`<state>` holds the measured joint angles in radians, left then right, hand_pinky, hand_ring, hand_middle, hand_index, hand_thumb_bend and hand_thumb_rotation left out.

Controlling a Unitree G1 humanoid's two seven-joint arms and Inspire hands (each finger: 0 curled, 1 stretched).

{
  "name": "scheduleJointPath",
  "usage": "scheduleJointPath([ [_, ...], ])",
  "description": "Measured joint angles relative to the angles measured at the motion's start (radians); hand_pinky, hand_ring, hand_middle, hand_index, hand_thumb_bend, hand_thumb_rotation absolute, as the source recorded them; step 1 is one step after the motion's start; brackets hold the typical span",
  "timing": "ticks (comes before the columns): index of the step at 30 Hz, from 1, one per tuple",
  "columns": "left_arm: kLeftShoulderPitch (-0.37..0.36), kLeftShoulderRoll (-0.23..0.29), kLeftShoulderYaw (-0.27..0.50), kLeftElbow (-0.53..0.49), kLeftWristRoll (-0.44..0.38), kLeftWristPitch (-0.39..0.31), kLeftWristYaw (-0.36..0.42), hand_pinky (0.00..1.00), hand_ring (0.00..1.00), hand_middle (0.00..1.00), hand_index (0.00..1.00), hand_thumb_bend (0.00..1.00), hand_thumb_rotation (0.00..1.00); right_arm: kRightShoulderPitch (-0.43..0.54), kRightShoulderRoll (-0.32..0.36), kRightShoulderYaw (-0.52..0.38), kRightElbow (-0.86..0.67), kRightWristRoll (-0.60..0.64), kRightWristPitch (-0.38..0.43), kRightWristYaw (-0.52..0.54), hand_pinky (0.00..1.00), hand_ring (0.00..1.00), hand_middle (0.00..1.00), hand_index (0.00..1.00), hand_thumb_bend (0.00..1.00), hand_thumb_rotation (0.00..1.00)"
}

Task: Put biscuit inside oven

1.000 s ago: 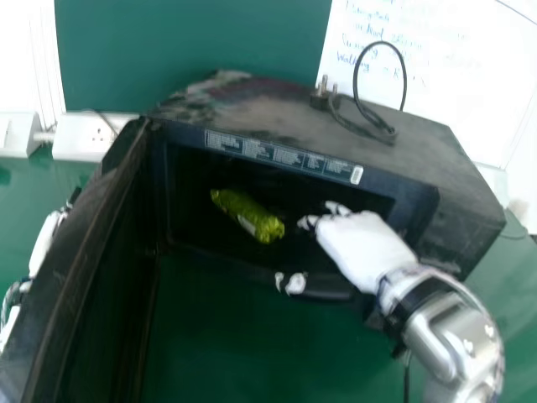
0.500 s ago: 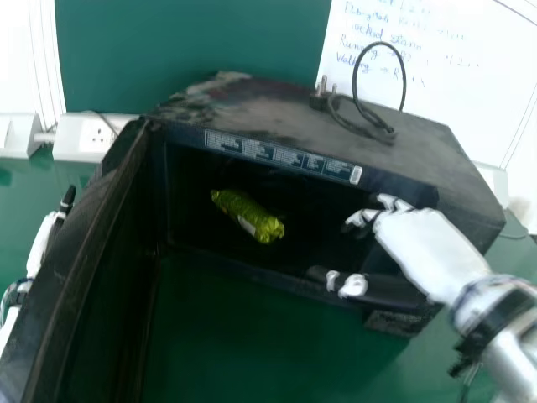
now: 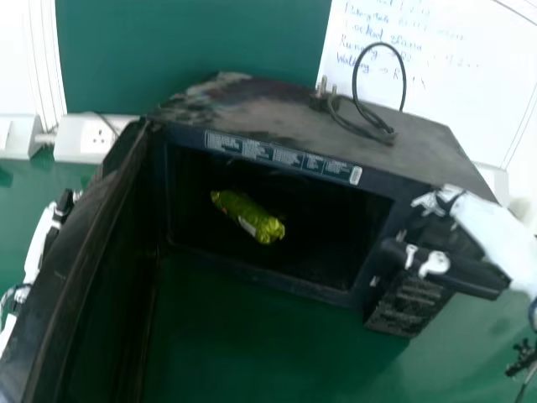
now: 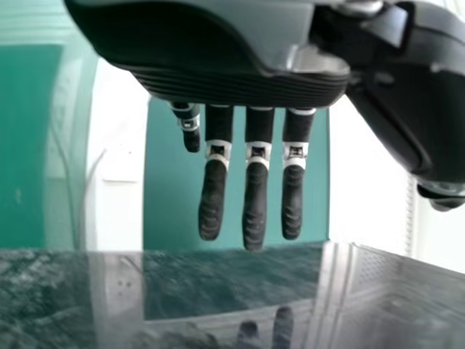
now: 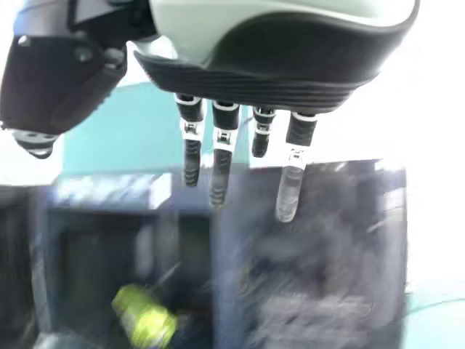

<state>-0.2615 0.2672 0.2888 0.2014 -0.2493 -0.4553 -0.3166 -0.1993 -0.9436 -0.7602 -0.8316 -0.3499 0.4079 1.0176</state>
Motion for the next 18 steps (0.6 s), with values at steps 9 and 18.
scheduleJointPath([
  [9, 0.013, 0.011, -0.023, -0.015, 0.040, -0.075, -0.016, 0.26, 0.32, 0.39, 0.48, 0.51, 0.06, 0.080, 0.017, -0.097, 0.028, 0.004, 0.087, -0.089, 0.58, 0.66, 0.71, 0.81, 0.88, 0.53],
  [18, 0.044, 0.031, -0.052, -0.111, 0.155, -0.072, 0.019, 0.24, 0.30, 0.38, 0.48, 0.51, 0.06, 0.093, 0.016, -0.134, 0.073, 0.001, 0.133, -0.224, 0.40, 0.48, 0.58, 0.76, 0.89, 0.53],
])
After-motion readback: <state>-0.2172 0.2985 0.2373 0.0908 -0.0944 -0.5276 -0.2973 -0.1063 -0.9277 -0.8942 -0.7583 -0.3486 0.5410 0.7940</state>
